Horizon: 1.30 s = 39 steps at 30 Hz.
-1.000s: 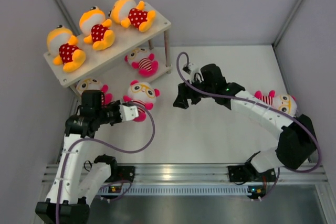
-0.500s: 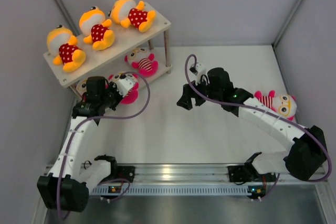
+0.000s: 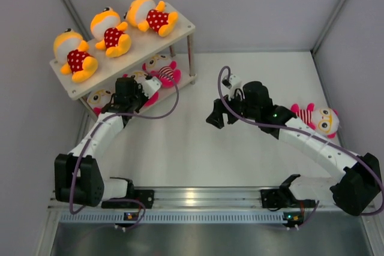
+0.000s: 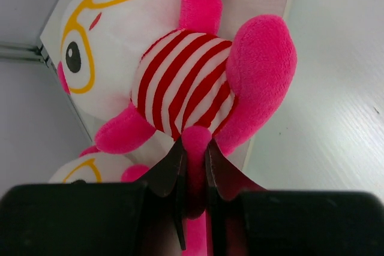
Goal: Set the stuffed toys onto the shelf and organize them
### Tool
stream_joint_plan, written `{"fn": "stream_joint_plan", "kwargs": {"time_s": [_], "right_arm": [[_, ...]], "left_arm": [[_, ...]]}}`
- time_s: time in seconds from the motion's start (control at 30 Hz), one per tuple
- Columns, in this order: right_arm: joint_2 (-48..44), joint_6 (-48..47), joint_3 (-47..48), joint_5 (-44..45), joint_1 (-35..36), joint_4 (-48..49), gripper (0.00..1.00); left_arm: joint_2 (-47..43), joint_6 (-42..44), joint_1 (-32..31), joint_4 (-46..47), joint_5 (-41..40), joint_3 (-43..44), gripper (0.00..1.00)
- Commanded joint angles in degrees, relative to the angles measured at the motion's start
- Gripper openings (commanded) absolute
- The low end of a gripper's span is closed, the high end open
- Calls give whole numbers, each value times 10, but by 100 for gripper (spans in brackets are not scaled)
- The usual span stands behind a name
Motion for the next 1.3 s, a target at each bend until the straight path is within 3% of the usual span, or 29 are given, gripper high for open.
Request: {"fn": "stream_joint_plan", "kwargs": {"time_s": [0.0, 0.43, 0.93, 1.27], "right_arm": [[-26, -7, -9, 7, 0, 11, 83], [-63, -1, -33, 31, -4, 2, 84], [-119, 9, -57, 70, -23, -31, 87], [-122, 32, -55, 114, -34, -57, 89]], "left_arm": [[21, 12, -4, 113, -1, 2, 0], [123, 25, -5, 168, 33, 39, 0], [161, 54, -27, 168, 104, 83, 0], [205, 71, -40, 168, 95, 135, 0]]}}
